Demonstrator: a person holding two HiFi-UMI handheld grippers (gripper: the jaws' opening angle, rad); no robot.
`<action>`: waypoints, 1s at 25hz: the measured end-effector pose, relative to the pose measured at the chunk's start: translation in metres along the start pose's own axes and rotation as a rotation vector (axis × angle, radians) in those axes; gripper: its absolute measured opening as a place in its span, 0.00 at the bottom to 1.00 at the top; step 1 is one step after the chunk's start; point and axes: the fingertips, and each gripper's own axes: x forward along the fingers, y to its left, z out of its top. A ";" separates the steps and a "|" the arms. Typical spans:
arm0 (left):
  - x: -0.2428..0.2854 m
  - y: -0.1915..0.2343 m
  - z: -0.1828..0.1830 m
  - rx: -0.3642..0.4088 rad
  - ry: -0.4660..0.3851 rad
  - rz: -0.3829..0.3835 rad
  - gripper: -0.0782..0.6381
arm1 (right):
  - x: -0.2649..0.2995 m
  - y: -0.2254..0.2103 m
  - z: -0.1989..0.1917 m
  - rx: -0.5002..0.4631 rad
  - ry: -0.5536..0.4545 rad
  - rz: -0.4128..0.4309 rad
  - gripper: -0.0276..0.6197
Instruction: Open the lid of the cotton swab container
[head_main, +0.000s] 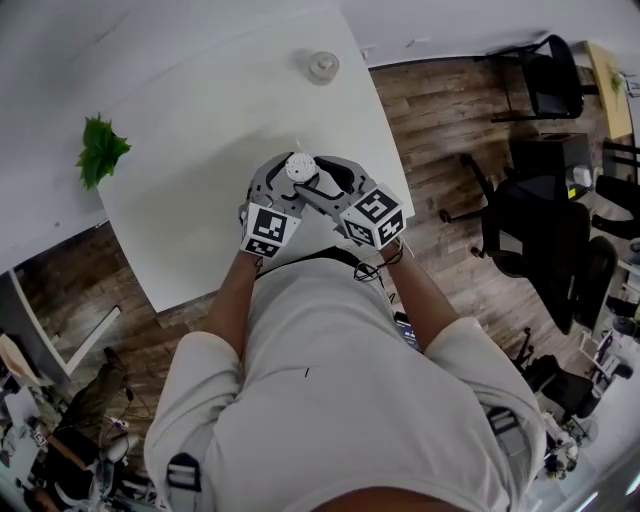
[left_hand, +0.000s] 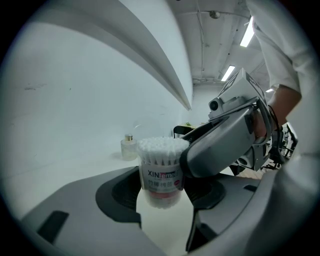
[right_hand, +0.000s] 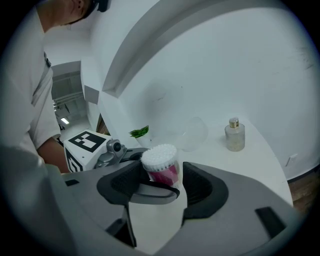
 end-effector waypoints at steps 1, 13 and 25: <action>0.000 -0.001 -0.002 0.001 0.006 0.000 0.49 | 0.002 0.000 -0.001 -0.006 0.007 -0.004 0.43; -0.008 0.009 -0.029 0.002 0.117 0.054 0.49 | 0.014 0.005 0.000 -0.088 0.006 0.005 0.39; -0.067 0.041 -0.067 -0.249 0.200 0.199 0.24 | 0.037 -0.039 -0.030 -0.107 0.076 -0.121 0.40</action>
